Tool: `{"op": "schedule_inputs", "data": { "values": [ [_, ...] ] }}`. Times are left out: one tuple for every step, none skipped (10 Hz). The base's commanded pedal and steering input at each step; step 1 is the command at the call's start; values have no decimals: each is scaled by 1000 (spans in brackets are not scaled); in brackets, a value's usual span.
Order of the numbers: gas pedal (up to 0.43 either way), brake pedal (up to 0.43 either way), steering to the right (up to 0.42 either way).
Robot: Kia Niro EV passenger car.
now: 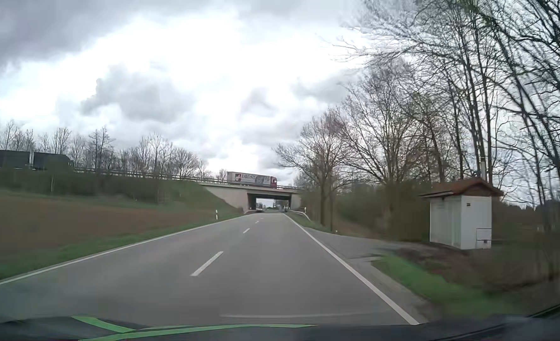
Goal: Follow the waypoints while adhering to traffic rules and regulations
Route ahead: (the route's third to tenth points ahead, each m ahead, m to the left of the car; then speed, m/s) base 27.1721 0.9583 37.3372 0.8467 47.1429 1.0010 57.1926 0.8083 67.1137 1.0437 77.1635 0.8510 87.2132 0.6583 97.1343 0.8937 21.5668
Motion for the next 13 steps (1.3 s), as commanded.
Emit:
{"op": "schedule_inputs", "data": {
  "values": [
    [311,0,-3],
    [311,0,-3],
    [311,0,-2],
    [311,0,-2],
    [311,0,-1],
    [311,0,-1],
    [311,0,-1],
    [311,0,0],
    [299,0,0],
    [299,0,0],
    [299,0,1],
    [299,0,2],
    [299,0,2]
  ]
}}
